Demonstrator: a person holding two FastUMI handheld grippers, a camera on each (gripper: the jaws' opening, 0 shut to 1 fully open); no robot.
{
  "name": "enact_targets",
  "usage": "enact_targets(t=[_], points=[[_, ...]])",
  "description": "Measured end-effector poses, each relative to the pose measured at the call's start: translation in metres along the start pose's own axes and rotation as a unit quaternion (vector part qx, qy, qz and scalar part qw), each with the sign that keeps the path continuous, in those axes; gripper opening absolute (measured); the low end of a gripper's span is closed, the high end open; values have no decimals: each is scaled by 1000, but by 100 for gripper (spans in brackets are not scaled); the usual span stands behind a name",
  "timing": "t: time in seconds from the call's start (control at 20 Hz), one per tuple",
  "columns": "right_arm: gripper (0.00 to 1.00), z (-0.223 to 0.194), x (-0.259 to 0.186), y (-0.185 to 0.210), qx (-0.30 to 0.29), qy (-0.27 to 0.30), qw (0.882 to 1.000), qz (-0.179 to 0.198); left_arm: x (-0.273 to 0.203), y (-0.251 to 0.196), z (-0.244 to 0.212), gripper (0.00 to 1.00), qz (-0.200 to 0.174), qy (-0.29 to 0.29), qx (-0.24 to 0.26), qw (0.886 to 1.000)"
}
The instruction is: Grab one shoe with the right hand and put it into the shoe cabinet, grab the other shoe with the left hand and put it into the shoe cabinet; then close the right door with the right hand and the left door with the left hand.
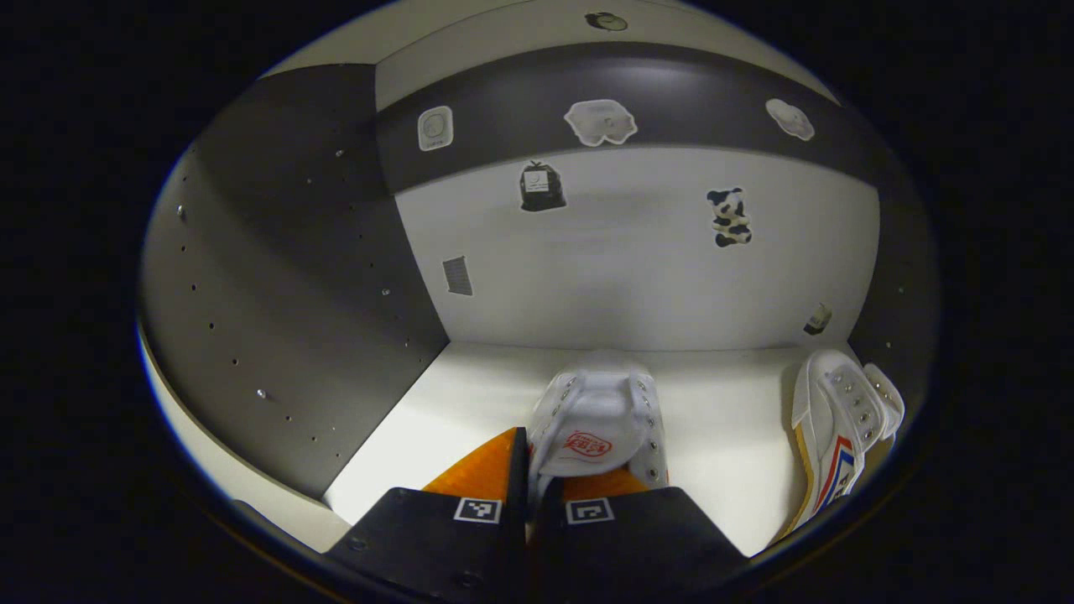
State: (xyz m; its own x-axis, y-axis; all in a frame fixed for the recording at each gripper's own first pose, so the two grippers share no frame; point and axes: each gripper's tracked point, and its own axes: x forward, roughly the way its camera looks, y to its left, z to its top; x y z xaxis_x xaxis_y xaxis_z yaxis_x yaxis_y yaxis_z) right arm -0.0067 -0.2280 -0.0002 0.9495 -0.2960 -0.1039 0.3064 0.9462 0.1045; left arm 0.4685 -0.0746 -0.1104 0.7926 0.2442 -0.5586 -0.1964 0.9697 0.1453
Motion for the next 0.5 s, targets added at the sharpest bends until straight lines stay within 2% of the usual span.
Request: enact_targets(t=[0.15, 0.25, 0.35, 0.4, 0.45, 0.5], points=[[99, -4, -4, -1, 16, 6, 1000, 3, -10, 0, 0, 21, -13, -6, 2, 1000], [99, -7, -6, -2, 21, 9, 1000, 6, -16, 4, 1, 31, -16, -12, -1, 1000], [99, -6, -9, -1, 20, 8, 1000, 11, -24, 11, 5, 47, -14, -30, 1, 999], [99, -4, -11, -1, 19, 5, 1000, 14, -31, 13, 8, 60, -17, -39, -1, 999], [99, -3, -12, -1, 17, 2, 1000, 16, -38, 13, 10, 65, -24, -48, -5, 999], [99, -3, -12, -1, 17, 0, 1000, 19, -46, 13, 12, 76, -30, -56, -9, 998]])
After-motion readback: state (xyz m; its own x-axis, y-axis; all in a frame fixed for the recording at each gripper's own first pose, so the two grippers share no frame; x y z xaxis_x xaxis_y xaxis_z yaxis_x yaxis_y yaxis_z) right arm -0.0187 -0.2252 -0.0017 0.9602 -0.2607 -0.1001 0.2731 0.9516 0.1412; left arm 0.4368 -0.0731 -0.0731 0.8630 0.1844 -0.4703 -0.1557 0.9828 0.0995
